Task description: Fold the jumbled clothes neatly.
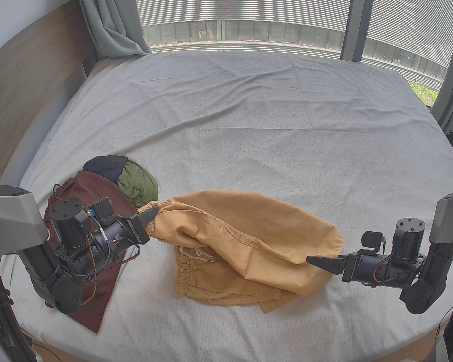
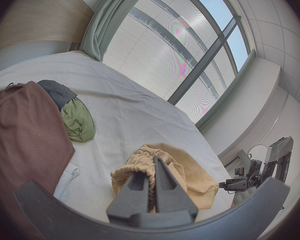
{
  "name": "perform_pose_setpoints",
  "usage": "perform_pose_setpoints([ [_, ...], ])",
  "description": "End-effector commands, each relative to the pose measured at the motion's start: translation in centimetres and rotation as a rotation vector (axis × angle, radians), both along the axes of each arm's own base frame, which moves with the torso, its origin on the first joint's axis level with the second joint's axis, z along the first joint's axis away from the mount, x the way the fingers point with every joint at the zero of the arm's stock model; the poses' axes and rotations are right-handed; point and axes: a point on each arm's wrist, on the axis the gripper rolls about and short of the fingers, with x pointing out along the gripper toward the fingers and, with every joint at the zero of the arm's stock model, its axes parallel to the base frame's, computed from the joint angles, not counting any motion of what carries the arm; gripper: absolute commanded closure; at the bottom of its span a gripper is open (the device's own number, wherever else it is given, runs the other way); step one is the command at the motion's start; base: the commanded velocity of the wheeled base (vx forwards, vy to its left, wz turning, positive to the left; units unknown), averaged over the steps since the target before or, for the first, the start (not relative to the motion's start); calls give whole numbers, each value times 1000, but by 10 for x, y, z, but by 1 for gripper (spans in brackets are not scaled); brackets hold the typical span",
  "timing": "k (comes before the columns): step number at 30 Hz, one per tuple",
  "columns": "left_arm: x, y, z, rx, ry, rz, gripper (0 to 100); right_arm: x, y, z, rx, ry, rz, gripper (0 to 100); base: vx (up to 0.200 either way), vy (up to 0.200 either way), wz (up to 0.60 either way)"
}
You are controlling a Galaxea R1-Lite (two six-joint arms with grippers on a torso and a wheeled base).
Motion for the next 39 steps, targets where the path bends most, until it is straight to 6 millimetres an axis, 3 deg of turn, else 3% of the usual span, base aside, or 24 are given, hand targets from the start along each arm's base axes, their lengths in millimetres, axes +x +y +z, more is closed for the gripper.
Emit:
perform_pose_setpoints([
  [1, 0, 0, 1, -2, -4, 0, 100, -3, 7, -1, -2, 7, 27, 0, 0, 0, 0],
  [8, 0, 0, 1, -2, -5, 2, 100, -9, 14, -25, -39, 97, 63, 0, 0, 0, 0],
  [15, 0, 0, 2, -3, -10, 2, 100, -13, 17, -32, -70, 104, 93, 0, 0, 0, 0],
  [16, 0, 0, 2, -3, -10, 2, 100, -13, 17, -32, -70, 104, 93, 100, 0, 0, 0],
  [20, 1, 1, 2, -3, -8, 3, 100, -11, 15, -30, -67, 92, 84, 100, 0, 0, 0],
  [24, 2, 1, 0, -1, -2, 5, 100, -8, 10, -15, -49, 32, 60, 100, 0, 0, 0],
  [29, 2, 1, -1, -3, -2, 5, 100, 1, -10, 13, -10, -76, -23, 100, 0, 0, 0],
  [39, 8, 1, -4, -4, -1, 14, 100, 13, -38, 31, 69, -112, -75, 100, 0, 0, 0],
])
